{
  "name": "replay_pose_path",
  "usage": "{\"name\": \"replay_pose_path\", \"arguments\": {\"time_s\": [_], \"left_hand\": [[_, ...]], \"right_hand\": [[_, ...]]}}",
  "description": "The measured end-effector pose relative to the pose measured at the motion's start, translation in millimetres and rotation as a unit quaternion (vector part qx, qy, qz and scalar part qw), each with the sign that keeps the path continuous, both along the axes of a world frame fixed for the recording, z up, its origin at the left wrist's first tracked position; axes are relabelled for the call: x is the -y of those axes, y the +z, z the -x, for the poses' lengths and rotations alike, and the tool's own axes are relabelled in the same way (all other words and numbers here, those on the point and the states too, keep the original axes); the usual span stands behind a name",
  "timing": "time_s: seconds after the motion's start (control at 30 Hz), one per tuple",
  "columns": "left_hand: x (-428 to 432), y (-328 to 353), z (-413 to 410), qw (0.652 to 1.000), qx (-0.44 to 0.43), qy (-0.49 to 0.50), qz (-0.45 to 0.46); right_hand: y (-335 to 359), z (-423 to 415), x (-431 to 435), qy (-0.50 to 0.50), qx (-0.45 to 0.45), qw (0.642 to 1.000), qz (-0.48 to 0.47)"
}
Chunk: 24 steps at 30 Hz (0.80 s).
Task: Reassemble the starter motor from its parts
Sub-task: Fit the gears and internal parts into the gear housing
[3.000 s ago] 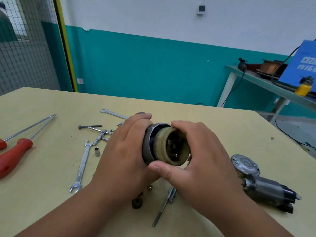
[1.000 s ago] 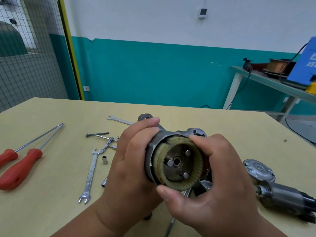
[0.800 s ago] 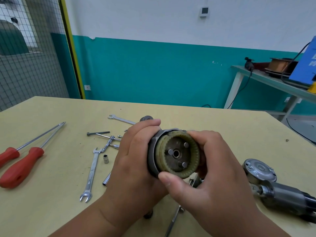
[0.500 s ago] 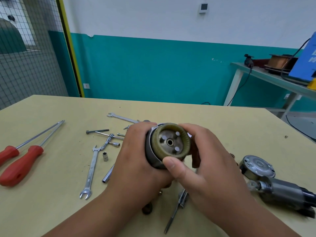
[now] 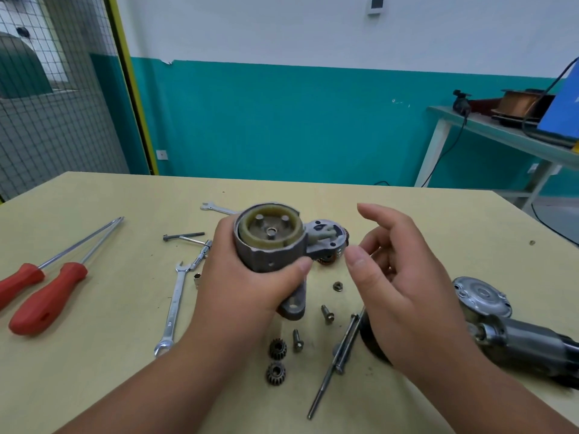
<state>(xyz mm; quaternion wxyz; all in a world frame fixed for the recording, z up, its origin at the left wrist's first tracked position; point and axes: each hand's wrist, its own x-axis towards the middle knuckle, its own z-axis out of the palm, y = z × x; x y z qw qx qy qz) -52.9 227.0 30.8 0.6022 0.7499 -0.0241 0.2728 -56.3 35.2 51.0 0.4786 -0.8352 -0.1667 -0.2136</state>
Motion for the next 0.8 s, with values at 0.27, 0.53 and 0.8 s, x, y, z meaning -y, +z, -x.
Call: {"name": "replay_pose_path", "arguments": {"time_s": [0.27,0.53,0.8], "left_hand": [[0.8,0.4,5.3,0.993,0.082,-0.017,-0.086],[2.8,1.2,7.8,0.984,0.141,-0.044,-0.096],[1.7,0.8,7.3,0.983,0.139,-0.028,-0.118]], "right_hand": [[3.0,3.6,-2.5,-0.001,0.063,0.996,0.066],[1.2,10.0,-7.3,0.025,0.109,0.99,0.09],[1.3,9.2,-8.1,0.059,0.114,0.99,0.064]]}}
